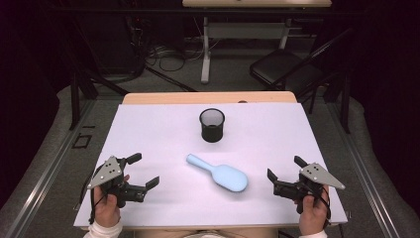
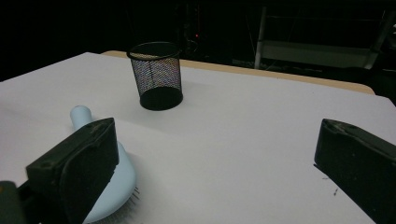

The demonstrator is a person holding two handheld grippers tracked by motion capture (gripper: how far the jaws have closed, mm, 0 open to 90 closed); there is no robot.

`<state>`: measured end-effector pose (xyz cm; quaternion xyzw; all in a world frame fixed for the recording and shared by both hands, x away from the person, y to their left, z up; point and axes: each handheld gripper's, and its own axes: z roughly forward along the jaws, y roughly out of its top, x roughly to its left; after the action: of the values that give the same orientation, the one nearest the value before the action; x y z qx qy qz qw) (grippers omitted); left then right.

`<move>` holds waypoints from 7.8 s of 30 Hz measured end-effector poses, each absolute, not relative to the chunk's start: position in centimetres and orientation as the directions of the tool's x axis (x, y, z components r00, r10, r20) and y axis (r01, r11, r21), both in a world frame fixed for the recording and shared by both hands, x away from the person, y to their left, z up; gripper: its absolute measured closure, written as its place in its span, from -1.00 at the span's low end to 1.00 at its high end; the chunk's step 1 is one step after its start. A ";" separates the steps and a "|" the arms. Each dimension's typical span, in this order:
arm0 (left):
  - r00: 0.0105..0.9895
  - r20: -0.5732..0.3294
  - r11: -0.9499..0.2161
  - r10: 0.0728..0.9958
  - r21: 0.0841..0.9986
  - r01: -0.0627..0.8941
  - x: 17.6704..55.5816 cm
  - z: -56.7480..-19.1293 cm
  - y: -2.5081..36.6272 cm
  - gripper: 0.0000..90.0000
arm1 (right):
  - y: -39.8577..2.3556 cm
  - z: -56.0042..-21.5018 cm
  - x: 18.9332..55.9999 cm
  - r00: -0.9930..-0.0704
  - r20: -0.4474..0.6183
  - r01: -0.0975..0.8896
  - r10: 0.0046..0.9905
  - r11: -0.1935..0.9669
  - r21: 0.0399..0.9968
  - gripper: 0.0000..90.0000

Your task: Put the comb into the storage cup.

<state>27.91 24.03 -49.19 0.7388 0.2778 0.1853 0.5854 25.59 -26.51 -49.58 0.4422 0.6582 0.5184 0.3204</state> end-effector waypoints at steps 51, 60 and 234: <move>0.749 -0.079 -0.179 0.658 0.949 0.258 28.5 -49.7 22.8 -1.00 | -19.3 -48.7 29.1 -0.563 -0.017 0.331 0.826 0.244 0.912 -0.59; 0.756 -0.078 -0.187 0.650 0.948 0.259 28.4 -49.8 22.4 -1.00 | -17.2 -48.5 30.2 -0.591 -0.022 0.344 0.807 0.276 0.898 -0.41; 0.725 -0.135 -0.131 0.675 0.945 0.298 29.3 -50.4 23.5 -0.99 | -3.5 -54.3 30.7 -0.802 0.059 0.518 0.594 0.644 0.563 1.00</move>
<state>29.26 23.53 -50.39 0.7338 0.3317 0.1653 0.5694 30.72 -3.46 -54.34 0.3076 0.9041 0.2892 0.0658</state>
